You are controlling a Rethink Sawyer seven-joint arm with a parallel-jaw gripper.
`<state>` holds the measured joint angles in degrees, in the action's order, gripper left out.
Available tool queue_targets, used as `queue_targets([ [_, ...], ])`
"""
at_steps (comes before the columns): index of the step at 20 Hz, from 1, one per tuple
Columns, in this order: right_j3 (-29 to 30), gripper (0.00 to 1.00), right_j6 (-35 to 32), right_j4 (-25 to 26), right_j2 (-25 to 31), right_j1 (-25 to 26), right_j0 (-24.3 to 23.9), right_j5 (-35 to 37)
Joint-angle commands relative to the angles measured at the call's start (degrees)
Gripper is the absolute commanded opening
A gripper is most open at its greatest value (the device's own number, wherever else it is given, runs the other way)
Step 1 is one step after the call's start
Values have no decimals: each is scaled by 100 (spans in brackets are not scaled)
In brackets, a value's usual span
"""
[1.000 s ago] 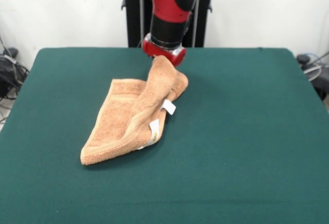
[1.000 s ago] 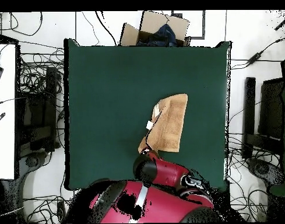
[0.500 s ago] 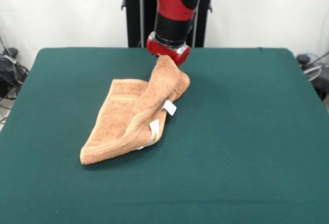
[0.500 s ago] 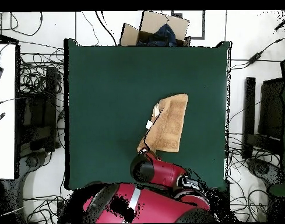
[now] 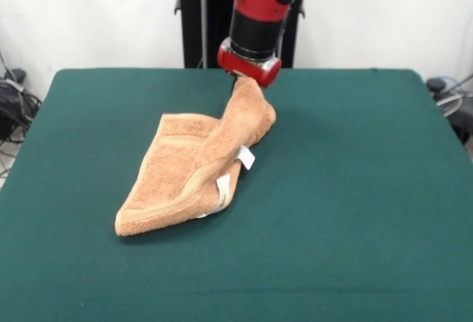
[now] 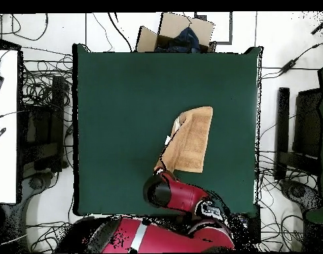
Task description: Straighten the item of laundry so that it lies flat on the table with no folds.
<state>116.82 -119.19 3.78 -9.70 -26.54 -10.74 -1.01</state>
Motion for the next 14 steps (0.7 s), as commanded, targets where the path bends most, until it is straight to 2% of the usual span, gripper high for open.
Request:
queue_targets([
  [1,369,0,-927,-388,109,-377,129,987],
  [14,529,0,-925,-546,-36,-693,219,1537],
])
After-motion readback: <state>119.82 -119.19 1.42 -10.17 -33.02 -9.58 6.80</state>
